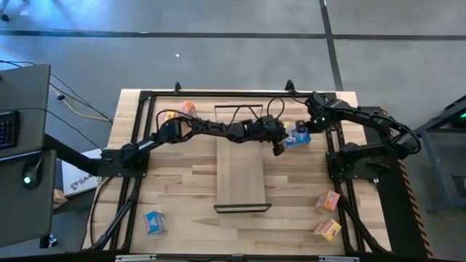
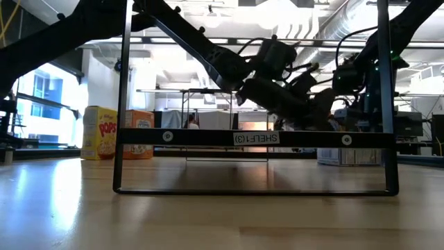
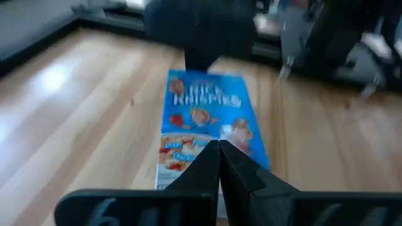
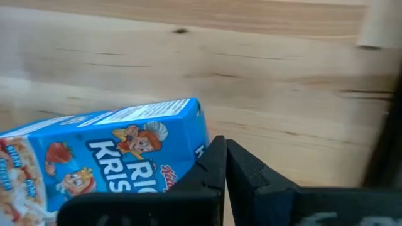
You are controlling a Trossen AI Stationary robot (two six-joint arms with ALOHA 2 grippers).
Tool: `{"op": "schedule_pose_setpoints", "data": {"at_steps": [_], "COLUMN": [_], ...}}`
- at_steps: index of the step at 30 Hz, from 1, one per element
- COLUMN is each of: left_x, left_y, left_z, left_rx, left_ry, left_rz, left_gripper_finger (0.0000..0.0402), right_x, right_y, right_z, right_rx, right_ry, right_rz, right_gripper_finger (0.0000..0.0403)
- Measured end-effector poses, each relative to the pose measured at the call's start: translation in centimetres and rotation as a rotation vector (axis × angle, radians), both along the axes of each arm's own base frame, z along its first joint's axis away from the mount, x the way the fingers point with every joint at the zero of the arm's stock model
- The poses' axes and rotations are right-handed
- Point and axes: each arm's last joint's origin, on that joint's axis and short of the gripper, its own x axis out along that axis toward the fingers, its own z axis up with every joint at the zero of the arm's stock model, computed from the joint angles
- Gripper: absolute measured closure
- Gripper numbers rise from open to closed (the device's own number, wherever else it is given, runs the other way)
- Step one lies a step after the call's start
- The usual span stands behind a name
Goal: Stack cereal on shelf
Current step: Put the top blue cereal box on the shelf
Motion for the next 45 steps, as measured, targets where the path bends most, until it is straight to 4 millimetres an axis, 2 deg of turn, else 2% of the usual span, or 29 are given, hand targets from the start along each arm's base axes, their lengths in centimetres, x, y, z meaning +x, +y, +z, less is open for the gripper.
{"op": "schedule_pose_setpoints", "data": {"at_steps": [3,10,16,21,32,45], "left_x": [-0.2,-0.4,-0.7,-0.8,-1.6,-2.4], "left_y": [0.1,0.0,0.3,0.4,0.3,0.3], "left_z": [-1.0,-0.8,-0.5,-0.6,0.2,0.2], "left_rx": [-0.019,0.003,0.008,0.005,0.022,0.015], "left_ry": [0.061,0.092,0.125,0.147,0.233,0.332], "left_rz": [-0.033,-0.047,-0.051,-0.058,-0.083,-0.089], "left_gripper_finger": [0.0401,0.0401,0.0402,0.0402,0.0402,0.0402], "right_x": [0.1,0.3,0.3,0.2,1.4,3.5], "right_y": [0.0,0.1,0.6,1.5,4.3,6.0], "right_z": [0.0,0.3,2.6,4.5,6.6,7.3], "right_rx": [0.007,0.041,-0.029,-0.067,-0.066,-0.088], "right_ry": [-0.031,-0.096,-0.191,-0.297,-0.45,-0.533], "right_rz": [0.004,0.019,0.007,-0.009,0.024,0.05], "right_gripper_finger": [0.0403,0.0403,0.0403,0.0403,0.0403,0.0403]}}
